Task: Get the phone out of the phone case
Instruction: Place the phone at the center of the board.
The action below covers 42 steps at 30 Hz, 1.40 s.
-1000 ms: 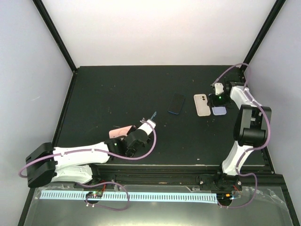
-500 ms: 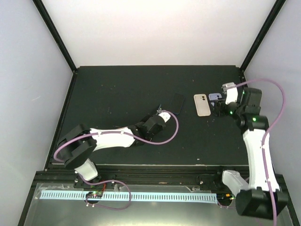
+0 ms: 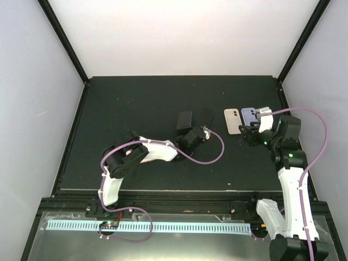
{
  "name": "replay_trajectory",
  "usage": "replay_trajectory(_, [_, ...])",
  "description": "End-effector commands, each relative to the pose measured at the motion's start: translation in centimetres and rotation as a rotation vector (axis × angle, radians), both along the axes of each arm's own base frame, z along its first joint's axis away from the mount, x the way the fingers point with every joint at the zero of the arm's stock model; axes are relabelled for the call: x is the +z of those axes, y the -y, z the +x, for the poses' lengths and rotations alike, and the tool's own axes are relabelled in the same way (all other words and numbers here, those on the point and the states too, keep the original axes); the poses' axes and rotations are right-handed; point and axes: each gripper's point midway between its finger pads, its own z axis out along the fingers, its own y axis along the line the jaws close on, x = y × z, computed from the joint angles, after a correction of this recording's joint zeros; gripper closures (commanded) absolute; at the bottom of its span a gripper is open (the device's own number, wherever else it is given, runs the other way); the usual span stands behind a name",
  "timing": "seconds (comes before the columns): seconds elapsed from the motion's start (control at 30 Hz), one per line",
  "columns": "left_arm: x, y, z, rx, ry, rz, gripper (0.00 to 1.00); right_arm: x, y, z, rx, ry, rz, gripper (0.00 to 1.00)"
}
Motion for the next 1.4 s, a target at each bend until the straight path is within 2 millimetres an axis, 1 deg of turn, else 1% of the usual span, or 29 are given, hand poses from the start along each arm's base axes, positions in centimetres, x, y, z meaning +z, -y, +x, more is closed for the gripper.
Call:
replay_trajectory(0.0, [1.6, -0.7, 3.3, 0.034, 0.063, 0.075, 0.95, 1.1, 0.1, 0.2, 0.003, 0.062, -0.013, 0.44])
replay_trajectory(0.17, [0.7, -0.6, 3.8, 0.001, 0.006, 0.051, 0.71, 0.6, 0.2, 0.4, -0.003, 0.044, -0.019, 0.44])
replay_trajectory(0.33, [-0.7, 0.3, 3.2, -0.058, -0.055, 0.036, 0.60, 0.4, 0.3, 0.5, -0.006, 0.035, -0.018, 0.44])
replay_trajectory(0.43, [-1.1, 0.7, 2.8, -0.057, -0.118, -0.002, 0.53, 0.2, 0.3, 0.6, -0.005, 0.030, -0.016, 0.44])
replay_trajectory(0.5, [-1.0, 0.8, 2.5, -0.034, -0.155, -0.048, 0.46, 0.1, 0.3, 0.7, -0.003, 0.024, -0.015, 0.44])
replay_trajectory(0.6, [-0.4, 1.1, 1.5, -0.034, -0.244, -0.157, 0.31, -0.1, 0.3, 0.7, -0.002, 0.017, -0.014, 0.44])
replay_trajectory(0.73, [0.7, 0.6, 0.7, 0.010, -0.352, -0.301, 0.15, -0.2, 0.0, 0.7, 0.012, 0.009, -0.006, 0.43])
replay_trajectory(0.8, [1.8, 0.2, 0.0, 0.033, -0.386, -0.359, 0.09, -0.3, 0.0, 0.7, 0.015, 0.004, -0.004, 0.44])
replay_trajectory(0.83, [2.4, -0.2, -0.3, 0.056, -0.388, -0.390, 0.08, -0.3, -0.1, 0.7, 0.018, 0.002, -0.003, 0.44])
replay_trajectory(0.87, [3.1, -1.0, -0.6, 0.091, -0.386, -0.424, 0.03, -0.3, -0.1, 0.7, 0.018, 0.000, -0.004, 0.43])
replay_trajectory(0.9, [3.9, -1.8, -0.8, 0.133, -0.386, -0.469, 0.01, -0.4, -0.1, 0.7, 0.018, -0.001, -0.004, 0.43])
replay_trajectory(0.97, [5.2, -4.1, -1.4, 0.243, -0.397, -0.572, 0.01, -0.3, -0.1, 0.6, 0.022, 0.001, -0.003, 0.43])
replay_trajectory(1.07, [5.2, -8.8, -2.5, 0.474, -0.449, -0.741, 0.01, -0.2, -0.3, 0.5, 0.035, 0.003, 0.002, 0.43])
replay_trajectory(1.1, [4.7, -10.3, -3.1, 0.540, -0.476, -0.791, 0.01, -0.2, -0.4, 0.5, 0.040, 0.002, 0.003, 0.43])
replay_trajectory(1.13, [3.6, -12.0, -3.9, 0.608, -0.505, -0.826, 0.01, -0.2, -0.4, 0.4, 0.043, 0.002, 0.005, 0.43])
replay_trajectory(1.23, [1.5, -15.8, -5.8, 0.754, -0.591, -0.977, 0.01, -0.1, -0.7, 0.3, 0.058, 0.003, 0.010, 0.43])
replay_trajectory(1.3, [0.0, -18.3, -6.8, 0.842, -0.634, -1.069, 0.01, -0.1, -0.8, 0.2, 0.062, 0.002, 0.013, 0.43])
replay_trajectory(1.33, [0.0, -20.0, -6.8, 0.892, -0.629, -1.138, 0.01, -0.2, -0.8, 0.2, 0.063, 0.002, 0.012, 0.43])
replay_trajectory(1.37, [-0.6, -21.3, -7.2, 0.933, -0.635, -1.185, 0.01, -0.2, -0.8, 0.2, 0.063, 0.002, 0.011, 0.43])
